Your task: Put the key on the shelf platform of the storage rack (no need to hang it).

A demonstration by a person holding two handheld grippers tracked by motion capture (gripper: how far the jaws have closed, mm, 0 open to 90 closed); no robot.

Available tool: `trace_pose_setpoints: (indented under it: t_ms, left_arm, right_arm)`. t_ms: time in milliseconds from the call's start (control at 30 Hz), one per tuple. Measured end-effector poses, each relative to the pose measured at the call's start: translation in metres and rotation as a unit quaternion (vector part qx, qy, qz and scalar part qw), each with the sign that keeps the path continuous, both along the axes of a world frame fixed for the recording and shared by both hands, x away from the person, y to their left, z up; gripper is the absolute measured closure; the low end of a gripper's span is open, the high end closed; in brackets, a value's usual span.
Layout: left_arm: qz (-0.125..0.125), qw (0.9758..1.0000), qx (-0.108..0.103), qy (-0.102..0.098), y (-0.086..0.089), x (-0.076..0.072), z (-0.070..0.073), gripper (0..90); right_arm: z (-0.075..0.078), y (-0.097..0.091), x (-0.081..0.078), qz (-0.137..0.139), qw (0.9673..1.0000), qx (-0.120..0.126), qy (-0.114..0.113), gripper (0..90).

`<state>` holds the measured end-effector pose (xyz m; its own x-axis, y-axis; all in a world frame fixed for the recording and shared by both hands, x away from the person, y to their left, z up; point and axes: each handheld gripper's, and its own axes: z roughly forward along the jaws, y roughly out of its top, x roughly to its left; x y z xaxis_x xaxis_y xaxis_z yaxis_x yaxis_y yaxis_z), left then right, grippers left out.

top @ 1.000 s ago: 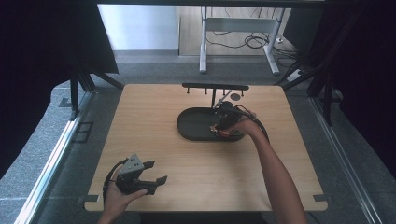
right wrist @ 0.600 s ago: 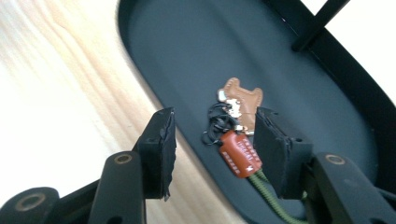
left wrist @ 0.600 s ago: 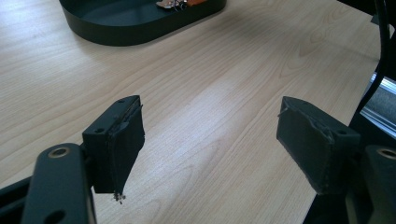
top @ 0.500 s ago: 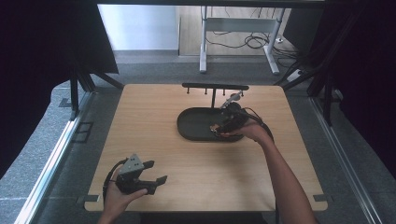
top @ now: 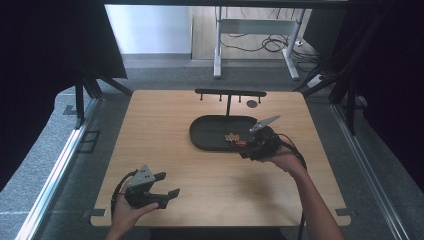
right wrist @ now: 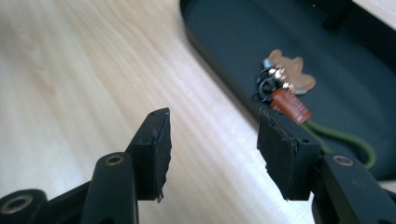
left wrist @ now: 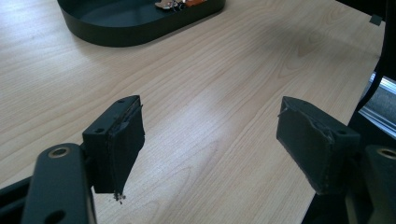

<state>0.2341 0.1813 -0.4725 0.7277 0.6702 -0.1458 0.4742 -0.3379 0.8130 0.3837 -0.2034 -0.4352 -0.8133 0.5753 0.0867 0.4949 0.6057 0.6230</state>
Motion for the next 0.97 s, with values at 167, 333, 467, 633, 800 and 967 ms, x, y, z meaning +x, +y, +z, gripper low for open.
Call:
trace_pose_setpoints:
  t_ms: [167, 333, 467, 633, 800, 967]
  left_arm:
    - [0.000, 1.0000, 0.001, 0.000, 0.000, 0.000, 0.000, 23.4]
    - [0.000, 1.0000, 0.002, 0.002, -0.001, 0.001, 0.000, 23.4]
    - [0.001, 1.0000, 0.003, 0.001, -0.002, 0.001, 0.000, 23.4]
    - [0.002, 1.0000, 0.006, 0.000, -0.002, 0.000, 0.000, 23.4]
    - [0.003, 1.0000, 0.008, 0.001, -0.002, 0.001, -0.001, 23.5]
    - [-0.002, 0.9999, 0.011, 0.000, -0.006, 0.000, -0.001, 23.4]
  right_arm:
    - [-0.010, -0.018, -0.026, -0.006, 0.9996, 0.024, -0.010, 44.5]
    - [-0.021, -0.033, -0.045, -0.014, 0.9992, 0.033, -0.017, 44.5]
    - [-0.033, -0.042, -0.058, -0.020, 0.9990, 0.036, -0.015, 44.4]
    - [-0.058, -0.051, -0.075, -0.044, 0.9978, 0.048, -0.007, 43.9]
    - [-0.066, -0.053, -0.077, -0.051, 0.9981, 0.030, -0.014, 42.5]
    - [-0.070, -0.059, -0.076, -0.090, 0.9949, 0.032, -0.034, 39.6]
